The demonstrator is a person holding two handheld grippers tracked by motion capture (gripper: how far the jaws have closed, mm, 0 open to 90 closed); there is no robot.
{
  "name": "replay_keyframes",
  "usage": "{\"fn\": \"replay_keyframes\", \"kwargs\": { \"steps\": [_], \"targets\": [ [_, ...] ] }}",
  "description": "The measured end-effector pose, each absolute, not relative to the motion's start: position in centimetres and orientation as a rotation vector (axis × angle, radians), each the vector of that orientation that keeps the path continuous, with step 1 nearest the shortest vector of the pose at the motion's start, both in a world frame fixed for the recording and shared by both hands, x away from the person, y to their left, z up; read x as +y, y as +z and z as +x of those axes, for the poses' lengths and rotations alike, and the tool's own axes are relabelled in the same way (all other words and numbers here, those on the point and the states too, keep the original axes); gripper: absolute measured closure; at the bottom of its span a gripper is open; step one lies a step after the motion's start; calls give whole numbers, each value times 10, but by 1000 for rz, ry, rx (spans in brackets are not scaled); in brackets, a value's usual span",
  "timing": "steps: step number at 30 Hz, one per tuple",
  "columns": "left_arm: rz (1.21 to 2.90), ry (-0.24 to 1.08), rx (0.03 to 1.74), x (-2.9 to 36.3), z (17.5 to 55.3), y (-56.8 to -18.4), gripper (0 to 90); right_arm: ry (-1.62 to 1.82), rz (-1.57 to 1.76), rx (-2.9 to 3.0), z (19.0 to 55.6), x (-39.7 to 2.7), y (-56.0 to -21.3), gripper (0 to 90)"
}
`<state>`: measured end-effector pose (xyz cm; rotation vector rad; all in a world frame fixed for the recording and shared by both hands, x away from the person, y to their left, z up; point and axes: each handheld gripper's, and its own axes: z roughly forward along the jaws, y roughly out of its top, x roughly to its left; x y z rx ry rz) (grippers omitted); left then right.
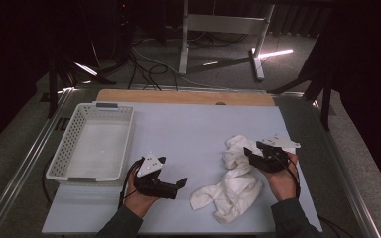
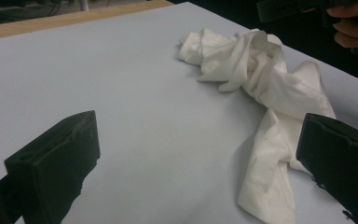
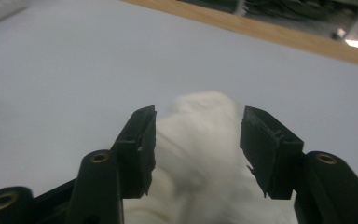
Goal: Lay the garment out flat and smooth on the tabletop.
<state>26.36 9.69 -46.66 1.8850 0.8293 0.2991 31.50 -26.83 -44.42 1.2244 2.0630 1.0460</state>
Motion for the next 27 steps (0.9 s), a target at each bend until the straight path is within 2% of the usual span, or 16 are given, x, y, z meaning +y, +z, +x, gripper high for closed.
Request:
{"fn": "replay_keyframes", "kwargs": {
  "steps": [8, 9, 13, 14, 25, 27],
  "targets": [
    [1880, 303, 827, 99, 263, -465, 4, 974, 1130, 2222, 321, -240, -457, 429],
    [1879, 303, 827, 98, 263, -466, 4, 957, 1133, 2232, 322, -240, -459, 462],
    [1883, 301, 826, 97, 263, -466, 4, 919, 1138, 2286, 323, -243, -464, 813],
    [1883, 299, 825, 97, 263, -466, 4, 919, 1143, 2287, 322, -245, -464, 845],
    [1880, 300, 826, 96, 263, -466, 4, 1000, 1187, 2140, 310, -282, -452, 855],
    [1879, 299, 826, 95, 263, -466, 5, 1020, 1207, 2095, 306, -301, -453, 851]
  ]
}}
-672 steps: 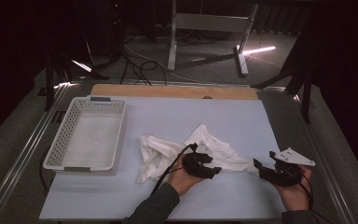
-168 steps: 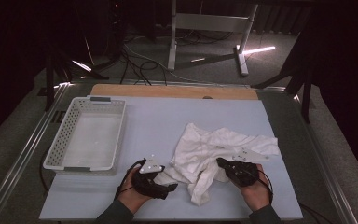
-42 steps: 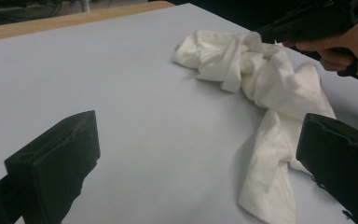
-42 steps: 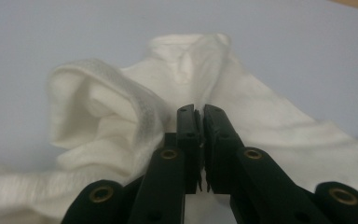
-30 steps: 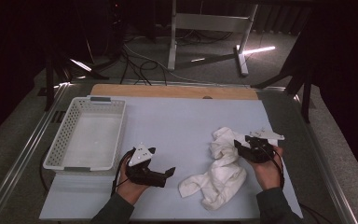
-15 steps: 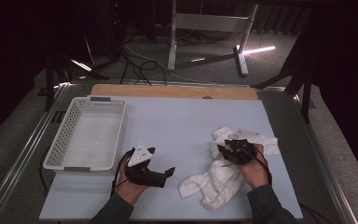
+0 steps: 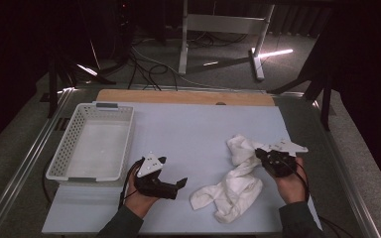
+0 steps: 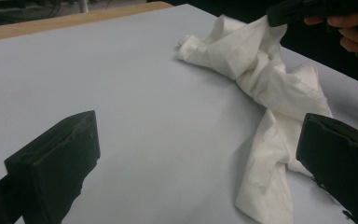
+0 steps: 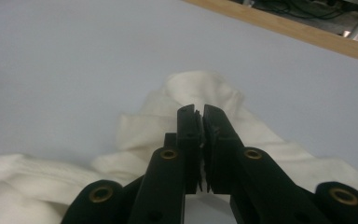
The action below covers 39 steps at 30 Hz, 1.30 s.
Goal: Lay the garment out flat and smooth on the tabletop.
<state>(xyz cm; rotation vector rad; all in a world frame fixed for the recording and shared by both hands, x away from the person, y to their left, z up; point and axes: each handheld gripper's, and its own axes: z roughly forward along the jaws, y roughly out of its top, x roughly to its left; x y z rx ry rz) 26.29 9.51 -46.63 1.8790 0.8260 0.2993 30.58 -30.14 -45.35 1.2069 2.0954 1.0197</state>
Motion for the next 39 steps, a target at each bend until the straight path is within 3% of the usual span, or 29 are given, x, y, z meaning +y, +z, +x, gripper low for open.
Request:
{"fn": "replay_keyframes", "kwargs": {
  "steps": [4, 8, 11, 15, 24, 32, 35, 37, 39],
  "targets": [
    [1884, 296, 824, 94, 263, -467, 5, 985, 1241, 2094, 303, -320, -460, 827],
    [1889, 293, 822, 92, 263, -468, 5, 989, 1293, 2071, 301, -328, -465, 577],
    [1890, 290, 822, 90, 263, -468, 4, 1020, 1295, 2044, 301, -326, -461, 487],
    [1892, 288, 820, 90, 263, -469, 4, 1067, 1242, 2049, 304, -310, -454, 447],
    [1886, 290, 820, 93, 263, -468, 5, 1037, 1131, 2175, 321, -260, -461, 465],
    [1885, 286, 818, 93, 263, -468, 4, 920, 1118, 2286, 333, -244, -479, 512],
    [1886, 286, 818, 92, 263, -469, 5, 892, 1115, 2321, 332, -244, -480, 623],
    [1888, 285, 818, 91, 263, -468, 4, 883, 1107, 2338, 330, -244, -480, 797],
    [1888, 285, 816, 91, 263, -468, 5, 903, 1106, 2330, 328, -246, -477, 858]
  ]
}}
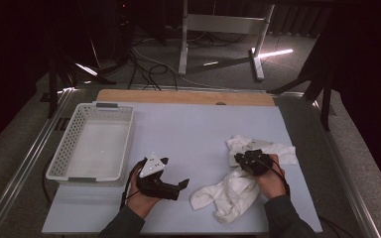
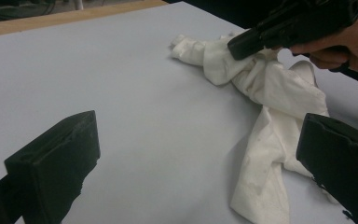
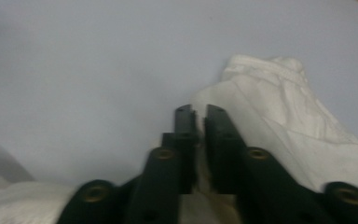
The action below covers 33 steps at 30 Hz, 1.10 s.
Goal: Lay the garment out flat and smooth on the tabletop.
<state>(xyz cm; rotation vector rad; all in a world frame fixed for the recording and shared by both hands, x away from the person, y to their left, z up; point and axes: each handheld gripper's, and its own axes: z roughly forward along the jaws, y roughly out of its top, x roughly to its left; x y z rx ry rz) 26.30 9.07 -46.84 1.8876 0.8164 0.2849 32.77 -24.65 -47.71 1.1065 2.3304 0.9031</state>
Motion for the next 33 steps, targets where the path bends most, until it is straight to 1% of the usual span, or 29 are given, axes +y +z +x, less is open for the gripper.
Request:
{"fn": "replay_keyframes", "kwargs": {
  "steps": [6, 12, 20, 22, 27, 29, 30, 33],
  "targets": [
    [1884, 279, 818, 90, 264, -468, 4, 995, 1102, 2260, 320, -254, -464, 869],
    [1877, 244, 807, 82, 264, -467, 5, 1111, 1100, 2199, 309, -255, -446, 869],
    [1878, 185, 796, 63, 269, -465, 48, 1235, 1064, 2155, 297, -244, -429, 871],
    [1884, 182, 787, 59, 270, -465, 68, 1253, 1046, 2153, 295, -239, -426, 871],
    [1902, 171, 784, 32, 281, -467, 117, 1295, 1027, 2153, 293, -231, -422, 871],
    [1909, 162, 794, 23, 285, -468, 159, 1303, 1021, 2155, 292, -229, -421, 870],
    [1910, 159, 798, 19, 287, -469, 165, 1316, 1024, 2154, 293, -228, -421, 871],
    [1913, 139, 803, 8, 292, -471, 241, 1321, 1021, 2158, 292, -227, -420, 871]
  ]
}}
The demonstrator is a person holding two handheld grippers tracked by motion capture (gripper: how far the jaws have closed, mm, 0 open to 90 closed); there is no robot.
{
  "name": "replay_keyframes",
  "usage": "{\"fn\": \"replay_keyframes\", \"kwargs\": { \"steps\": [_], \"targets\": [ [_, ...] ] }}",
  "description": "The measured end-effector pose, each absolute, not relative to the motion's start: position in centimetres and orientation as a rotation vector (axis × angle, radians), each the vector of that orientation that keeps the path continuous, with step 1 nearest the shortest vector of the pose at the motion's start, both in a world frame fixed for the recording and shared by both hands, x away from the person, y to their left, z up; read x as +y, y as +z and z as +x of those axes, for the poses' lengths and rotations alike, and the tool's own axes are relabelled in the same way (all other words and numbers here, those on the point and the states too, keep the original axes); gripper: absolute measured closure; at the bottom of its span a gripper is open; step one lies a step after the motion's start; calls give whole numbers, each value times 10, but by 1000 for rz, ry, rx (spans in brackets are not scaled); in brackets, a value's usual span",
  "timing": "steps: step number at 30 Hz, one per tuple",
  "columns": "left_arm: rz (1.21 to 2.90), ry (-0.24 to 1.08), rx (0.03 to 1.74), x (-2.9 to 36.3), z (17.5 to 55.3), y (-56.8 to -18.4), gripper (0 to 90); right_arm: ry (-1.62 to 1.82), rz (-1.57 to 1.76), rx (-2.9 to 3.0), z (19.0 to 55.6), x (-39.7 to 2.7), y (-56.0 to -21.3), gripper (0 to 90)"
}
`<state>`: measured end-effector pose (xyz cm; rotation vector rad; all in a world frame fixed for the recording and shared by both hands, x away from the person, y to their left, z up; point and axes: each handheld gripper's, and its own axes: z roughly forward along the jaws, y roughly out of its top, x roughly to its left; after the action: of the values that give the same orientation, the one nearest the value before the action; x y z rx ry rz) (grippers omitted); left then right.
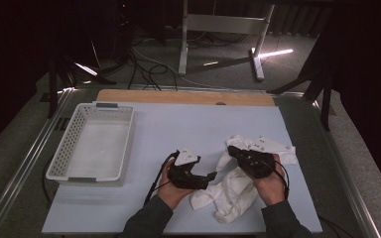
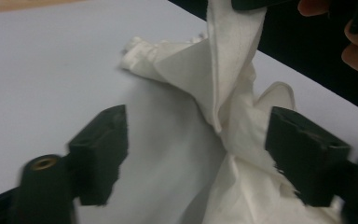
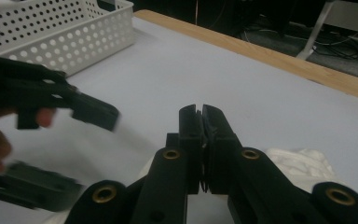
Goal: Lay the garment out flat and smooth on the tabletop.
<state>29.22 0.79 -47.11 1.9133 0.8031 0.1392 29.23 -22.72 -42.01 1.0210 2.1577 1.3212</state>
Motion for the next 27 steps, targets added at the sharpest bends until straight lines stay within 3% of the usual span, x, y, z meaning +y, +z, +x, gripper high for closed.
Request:
{"fn": "replay_keyframes", "kwargs": {
  "steps": [7, 14, 22, 24, 27],
  "targets": [
    [1951, 107, 811, -8, 302, -477, 507, 1367, 1019, 2159, 291, -225, -419, 871],
    [1949, 142, 857, -3, 317, -472, 886, 1394, 998, 2184, 288, -220, -420, 870],
    [1868, 174, 914, 15, 331, -457, 900, 1403, 968, 2220, 285, -214, -427, 842],
    [1852, 174, 923, 18, 333, -455, 900, 1431, 948, 2241, 285, -214, -427, 681],
    [1827, 183, 952, 28, 337, -454, 900, 1435, 948, 2233, 285, -215, -426, 528]
  ]
}}
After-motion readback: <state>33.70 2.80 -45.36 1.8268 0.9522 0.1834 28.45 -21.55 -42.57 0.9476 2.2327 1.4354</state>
